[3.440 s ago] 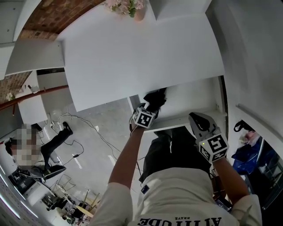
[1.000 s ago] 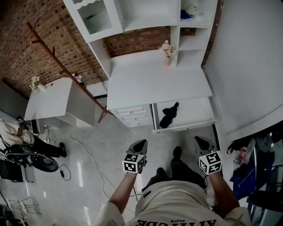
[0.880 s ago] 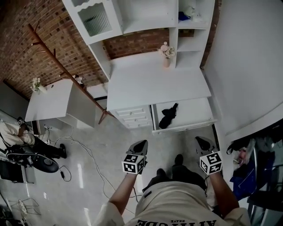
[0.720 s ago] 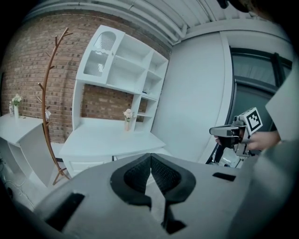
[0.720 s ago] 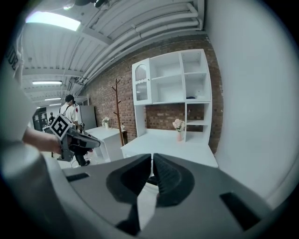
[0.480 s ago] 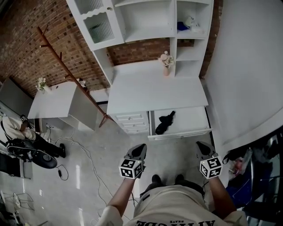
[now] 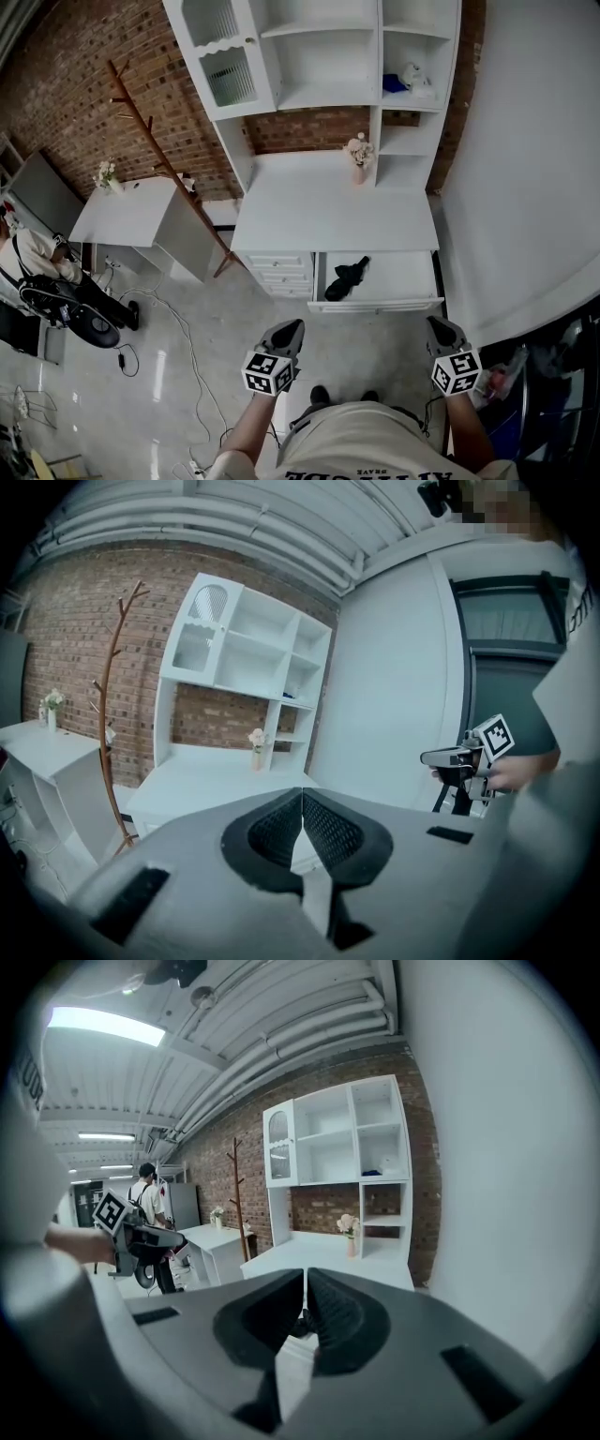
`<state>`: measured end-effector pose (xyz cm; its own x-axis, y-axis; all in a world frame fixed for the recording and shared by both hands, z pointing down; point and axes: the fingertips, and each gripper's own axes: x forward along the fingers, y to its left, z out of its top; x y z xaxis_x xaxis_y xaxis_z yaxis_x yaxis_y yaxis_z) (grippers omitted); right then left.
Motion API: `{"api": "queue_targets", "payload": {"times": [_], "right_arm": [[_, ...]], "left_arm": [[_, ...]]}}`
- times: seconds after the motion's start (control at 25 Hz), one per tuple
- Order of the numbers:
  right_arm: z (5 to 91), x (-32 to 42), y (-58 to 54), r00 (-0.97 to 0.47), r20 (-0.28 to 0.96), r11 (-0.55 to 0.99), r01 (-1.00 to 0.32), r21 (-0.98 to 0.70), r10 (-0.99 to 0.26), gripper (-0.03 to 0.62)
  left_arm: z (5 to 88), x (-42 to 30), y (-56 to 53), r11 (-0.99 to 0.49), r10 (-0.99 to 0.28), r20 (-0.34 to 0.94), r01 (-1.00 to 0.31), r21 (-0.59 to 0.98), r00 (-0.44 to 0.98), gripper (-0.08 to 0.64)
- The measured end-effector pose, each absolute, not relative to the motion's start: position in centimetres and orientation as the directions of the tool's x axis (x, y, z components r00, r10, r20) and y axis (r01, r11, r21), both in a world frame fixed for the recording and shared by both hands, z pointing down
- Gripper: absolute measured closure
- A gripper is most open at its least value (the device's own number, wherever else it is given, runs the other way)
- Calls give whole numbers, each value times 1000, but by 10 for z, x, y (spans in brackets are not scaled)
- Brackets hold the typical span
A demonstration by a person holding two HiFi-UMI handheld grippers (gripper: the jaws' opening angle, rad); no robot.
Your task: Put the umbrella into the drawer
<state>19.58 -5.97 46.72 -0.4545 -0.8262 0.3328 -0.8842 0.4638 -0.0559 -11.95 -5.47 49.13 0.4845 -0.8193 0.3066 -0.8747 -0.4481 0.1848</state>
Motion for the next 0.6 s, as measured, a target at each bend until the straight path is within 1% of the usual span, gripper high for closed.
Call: {"api": "queue_targets", "payload": {"times": [0.12,0.6], "right_arm": [[460,203,-58,-454,316,461,-886,-54,-833,558],[450,199,-64,-473,284,482,-875,-41,-834,558]], "left_arm": [[482,-120,-51,-450,-832,279,-878,164,479,534],[472,-134,-52,-408,-861,259,-899,161,437,534]]}}
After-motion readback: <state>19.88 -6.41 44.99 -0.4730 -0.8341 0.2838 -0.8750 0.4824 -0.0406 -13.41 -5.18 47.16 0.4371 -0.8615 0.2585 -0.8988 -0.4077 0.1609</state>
